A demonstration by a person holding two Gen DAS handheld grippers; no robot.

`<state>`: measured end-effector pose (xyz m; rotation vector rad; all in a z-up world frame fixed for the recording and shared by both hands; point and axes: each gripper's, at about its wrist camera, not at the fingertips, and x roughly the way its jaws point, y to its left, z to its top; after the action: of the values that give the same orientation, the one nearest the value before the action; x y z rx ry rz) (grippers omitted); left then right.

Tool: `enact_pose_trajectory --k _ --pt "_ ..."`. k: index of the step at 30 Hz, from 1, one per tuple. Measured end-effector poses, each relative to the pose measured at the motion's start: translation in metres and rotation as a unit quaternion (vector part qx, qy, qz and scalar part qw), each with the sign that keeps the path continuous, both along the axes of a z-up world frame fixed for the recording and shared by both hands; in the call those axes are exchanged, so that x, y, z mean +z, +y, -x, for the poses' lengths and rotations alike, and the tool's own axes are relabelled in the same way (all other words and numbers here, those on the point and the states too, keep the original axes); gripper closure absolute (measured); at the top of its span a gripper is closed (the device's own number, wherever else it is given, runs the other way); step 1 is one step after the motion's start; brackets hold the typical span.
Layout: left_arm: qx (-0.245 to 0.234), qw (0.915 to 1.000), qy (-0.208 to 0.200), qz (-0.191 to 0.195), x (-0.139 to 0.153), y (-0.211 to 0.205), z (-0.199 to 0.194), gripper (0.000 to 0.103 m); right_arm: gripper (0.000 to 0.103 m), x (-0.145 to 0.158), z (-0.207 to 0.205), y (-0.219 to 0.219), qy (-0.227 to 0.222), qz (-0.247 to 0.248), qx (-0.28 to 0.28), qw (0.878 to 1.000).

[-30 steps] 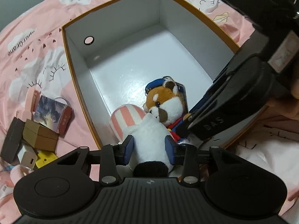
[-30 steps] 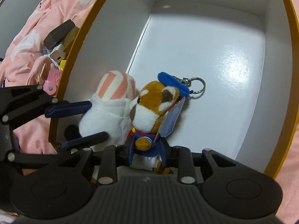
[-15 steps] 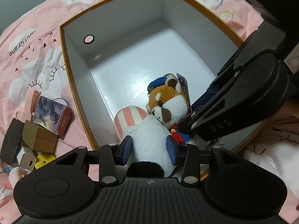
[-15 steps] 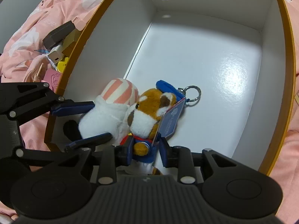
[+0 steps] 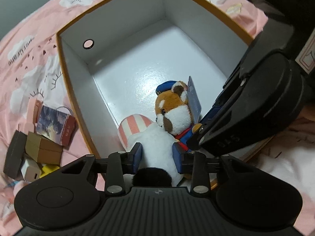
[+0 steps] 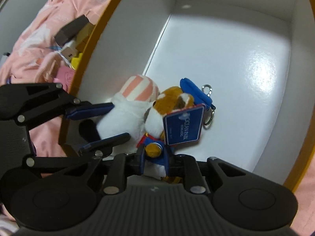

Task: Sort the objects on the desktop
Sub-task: 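Lower both plushes onto the box floor and open both grippers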

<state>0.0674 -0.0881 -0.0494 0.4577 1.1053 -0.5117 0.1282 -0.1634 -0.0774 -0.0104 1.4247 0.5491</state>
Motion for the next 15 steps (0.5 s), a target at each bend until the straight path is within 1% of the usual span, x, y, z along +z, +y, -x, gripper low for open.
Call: enact_pose_trajectory --k 1,3,6,7,9,11,13,15 --pt "-0.002 1.0 -0.002 -0.005 -0.002 0.005 0.002 0.062 0.083 -0.002 0.001 0.002 -0.003 0.003 0.0 1.0" --pt "-0.003 0.9999 -0.007 -0.007 -0.004 0.002 0.003 0.062 0.083 -0.004 0.002 0.001 -0.006 0.004 0.0 1.0" --pt "0.004 0.9998 -0.017 -0.001 -0.006 0.005 0.005 0.061 0.081 -0.003 0.003 -0.002 -0.009 0.001 -0.004 1.0" --pt "0.009 0.9997 -0.022 0.003 -0.012 0.002 0.004 0.06 0.079 -0.002 0.003 -0.003 -0.01 0.001 -0.006 1.0" --pt "0.016 0.9993 -0.032 0.009 -0.01 0.003 0.006 0.059 0.078 0.0 0.004 -0.004 -0.015 0.003 -0.008 1.0" --pt "0.019 0.999 -0.037 0.017 -0.008 0.005 0.009 0.059 0.073 0.003 0.006 -0.004 -0.025 0.009 -0.008 1.0" --pt "0.021 0.9987 -0.039 0.025 -0.005 0.008 0.009 0.055 0.07 0.006 0.007 -0.005 -0.034 0.016 -0.009 0.999" --pt "0.022 0.9985 -0.038 0.033 -0.004 0.01 0.008 0.054 0.065 0.009 0.008 -0.004 -0.041 0.021 -0.01 0.999"
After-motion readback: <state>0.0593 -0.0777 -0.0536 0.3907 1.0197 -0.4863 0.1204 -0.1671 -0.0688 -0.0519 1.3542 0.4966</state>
